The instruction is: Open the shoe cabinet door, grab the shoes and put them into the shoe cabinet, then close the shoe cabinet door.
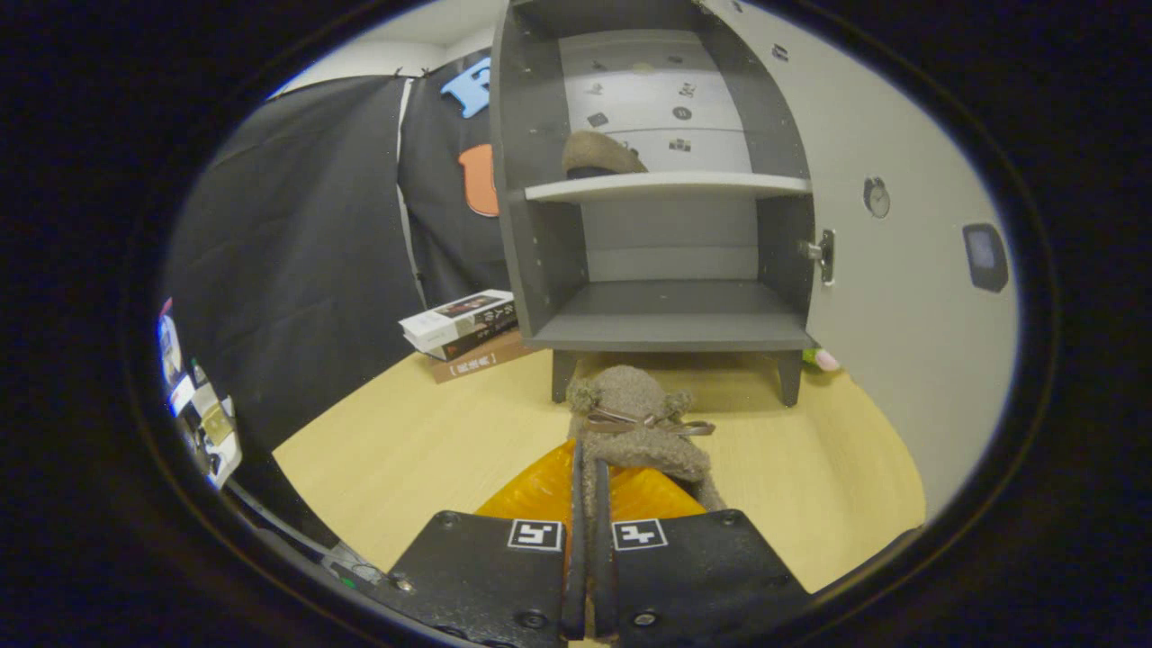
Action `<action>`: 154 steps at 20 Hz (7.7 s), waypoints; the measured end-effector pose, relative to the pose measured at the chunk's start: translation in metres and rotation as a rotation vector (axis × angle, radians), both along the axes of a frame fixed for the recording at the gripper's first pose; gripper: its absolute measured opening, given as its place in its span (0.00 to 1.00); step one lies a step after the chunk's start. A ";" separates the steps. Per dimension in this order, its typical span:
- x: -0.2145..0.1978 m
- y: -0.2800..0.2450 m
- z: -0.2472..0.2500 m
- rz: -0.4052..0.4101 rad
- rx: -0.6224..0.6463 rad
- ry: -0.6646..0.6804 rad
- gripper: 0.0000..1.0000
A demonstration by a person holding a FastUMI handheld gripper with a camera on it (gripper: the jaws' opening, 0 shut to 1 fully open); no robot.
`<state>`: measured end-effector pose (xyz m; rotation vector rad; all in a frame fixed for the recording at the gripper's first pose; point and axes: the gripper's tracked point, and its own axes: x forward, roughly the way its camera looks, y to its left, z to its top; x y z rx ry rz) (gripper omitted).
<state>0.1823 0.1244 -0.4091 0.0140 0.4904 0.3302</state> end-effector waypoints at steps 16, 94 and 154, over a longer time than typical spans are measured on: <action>-0.027 -0.004 0.263 -0.039 0.058 -0.198 0.07; 0.004 -0.064 0.446 -0.117 -0.177 -0.297 1.00; 0.008 -0.210 0.371 -0.135 -0.018 -0.211 0.94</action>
